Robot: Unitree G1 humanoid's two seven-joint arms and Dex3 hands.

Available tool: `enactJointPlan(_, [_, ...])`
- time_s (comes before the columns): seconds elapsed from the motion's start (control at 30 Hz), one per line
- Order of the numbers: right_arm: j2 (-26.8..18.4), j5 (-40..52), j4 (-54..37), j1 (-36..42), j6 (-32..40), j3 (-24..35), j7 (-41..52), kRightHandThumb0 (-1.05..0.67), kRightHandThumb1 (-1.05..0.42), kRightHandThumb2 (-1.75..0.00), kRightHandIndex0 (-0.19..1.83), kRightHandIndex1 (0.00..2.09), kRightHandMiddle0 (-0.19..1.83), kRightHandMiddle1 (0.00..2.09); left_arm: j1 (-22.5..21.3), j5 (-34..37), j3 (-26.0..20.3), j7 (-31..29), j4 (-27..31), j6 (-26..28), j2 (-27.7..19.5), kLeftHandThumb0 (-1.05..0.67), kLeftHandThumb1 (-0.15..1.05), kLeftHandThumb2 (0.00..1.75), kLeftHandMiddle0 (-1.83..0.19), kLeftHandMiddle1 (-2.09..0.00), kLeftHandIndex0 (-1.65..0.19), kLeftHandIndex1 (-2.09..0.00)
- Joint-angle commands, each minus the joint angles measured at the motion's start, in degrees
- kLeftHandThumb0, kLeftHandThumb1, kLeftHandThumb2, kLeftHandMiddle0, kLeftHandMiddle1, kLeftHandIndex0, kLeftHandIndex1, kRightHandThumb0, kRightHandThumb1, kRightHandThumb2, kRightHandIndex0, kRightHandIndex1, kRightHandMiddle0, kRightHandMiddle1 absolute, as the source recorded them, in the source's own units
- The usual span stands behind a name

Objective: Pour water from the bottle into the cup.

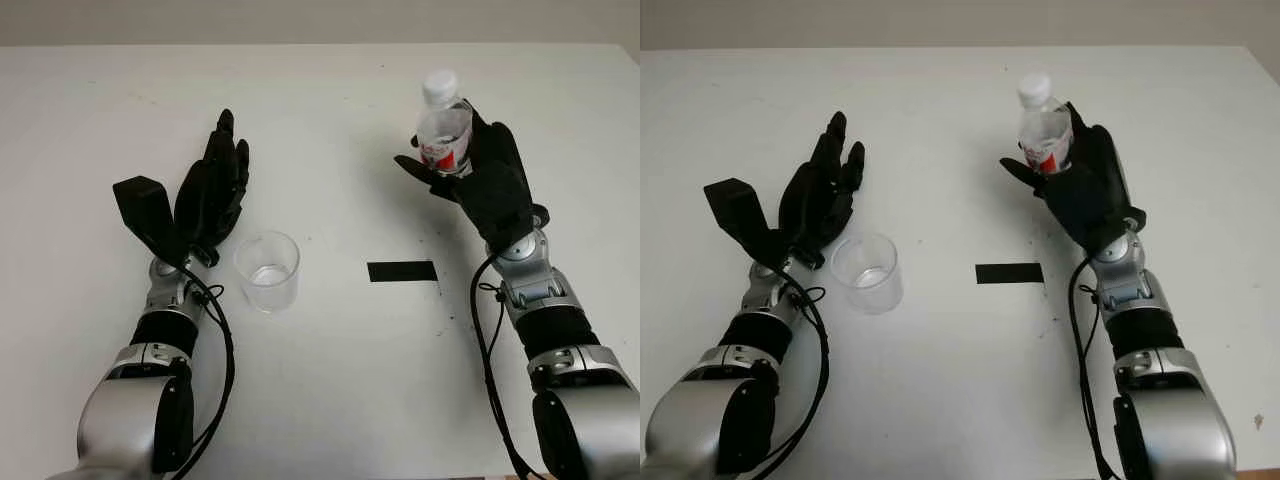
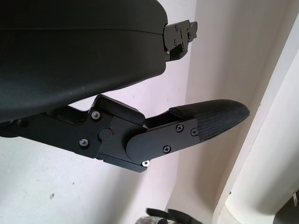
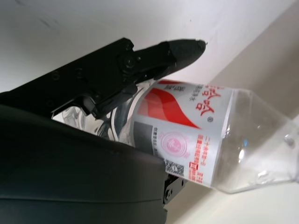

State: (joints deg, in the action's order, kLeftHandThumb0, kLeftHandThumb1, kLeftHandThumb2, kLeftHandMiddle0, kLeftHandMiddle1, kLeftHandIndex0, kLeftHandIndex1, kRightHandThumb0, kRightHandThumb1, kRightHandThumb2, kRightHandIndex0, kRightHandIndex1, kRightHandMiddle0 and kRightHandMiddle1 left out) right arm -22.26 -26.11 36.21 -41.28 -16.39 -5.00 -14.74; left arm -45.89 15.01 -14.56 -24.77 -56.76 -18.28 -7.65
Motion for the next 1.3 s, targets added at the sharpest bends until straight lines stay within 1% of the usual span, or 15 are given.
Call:
enactJointPlan(0.0, [-1.18, -4.15, -2.37, -0.65, -0.88, -2.31, -2.84, -0.41, -1.05, -0.39, 1.24, 2.09, 0.8, 2.09, 1.12, -0.31, 0.16, 0.19, 0.47, 0.33, -0.09, -0.89, 1.05, 0.71, 0.19, 0.0, 0.19, 0.0])
enactJointPlan(0.07, [-1.59, -8.14, -2.73, -1.29, -1.16, -4.29, -5.4, -0.44, -1.05, -0.37, 1.26, 2.09, 0.79, 2.09, 1.4, -0.24, 0.23, 0.2, 0.78, 0.33, -0.11, -0.88, 1.05, 0.72, 0.19, 0.0, 0.19, 0.0])
enactJointPlan(0.13, [-1.4, -10.31, -2.64, -1.89, -2.33, -5.49, -7.79, -0.44, -1.05, -0.34, 1.31, 2.09, 0.83, 2.09, 1.69, -0.21, 0.24, 0.46, 1.06, 0.33, -0.04, -0.88, 1.05, 0.74, 0.19, 0.0, 0.19, 0.0])
enactJointPlan(0.23, [-1.43, -11.92, -1.99, -2.59, -3.84, -6.75, -9.63, -0.44, -1.05, -0.31, 1.37, 2.09, 0.89, 2.09, 2.02, -0.1, 0.27, 0.67, 1.53, 0.54, 0.08, -0.87, 1.05, 0.75, 0.19, 0.0, 0.19, 0.0])
enactJointPlan(0.33, [-1.33, -12.84, -1.17, -3.39, -5.09, -7.94, -9.83, -0.47, -1.05, -0.33, 1.41, 2.09, 0.94, 2.09, 2.51, -0.1, 0.34, 1.28, 2.37, 1.11, 0.21, -0.86, 1.05, 0.76, 0.19, 0.0, 0.19, 0.0])
enactJointPlan(0.47, [-1.39, -13.09, 0.13, -4.35, -6.74, -9.07, -9.67, -0.47, -1.05, -0.34, 1.4, 2.09, 0.94, 2.09, 2.83, -0.22, 0.41, 2.1, 2.73, 1.21, 0.48, -0.85, 1.05, 0.78, 0.19, 0.0, 0.19, 0.0])
enactJointPlan(0.57, [-1.37, -13.59, 0.05, -4.63, -6.53, -9.55, -9.75, -0.47, -1.05, -0.34, 1.38, 2.09, 0.93, 2.09, 2.96, -0.06, 0.43, 2.41, 2.88, 1.35, 0.69, -0.84, 1.05, 0.78, 0.19, 0.0, 0.19, 0.0])
enactJointPlan(0.77, [-1.04, -15.87, -0.11, -5.47, -7.07, -10.97, -12.25, -0.48, -1.05, -0.32, 1.41, 2.09, 0.93, 2.09, 3.21, -0.14, 0.57, 2.57, 3.19, 1.49, 0.88, -0.85, 1.05, 0.78, 0.19, 0.0, 0.19, 0.0])
enactJointPlan(0.93, [-0.89, -17.42, -0.18, -6.19, -7.35, -12.01, -13.6, -0.49, -1.05, -0.34, 1.44, 2.09, 0.99, 2.09, 3.31, -0.33, 0.67, 3.03, 3.13, 1.28, 0.89, -0.85, 1.05, 0.79, 0.19, 0.0, 0.19, 0.0])
enactJointPlan(1.27, [-3.17, -23.36, 1.28, -9.06, -10.82, -15.61, -18.72, -0.45, -1.05, -0.31, 1.46, 2.09, 1.04, 2.09, 3.38, -0.36, 0.84, 3.32, 3.49, 1.52, 0.93, -0.84, 1.05, 0.79, 0.19, 0.0, 0.19, 0.0])
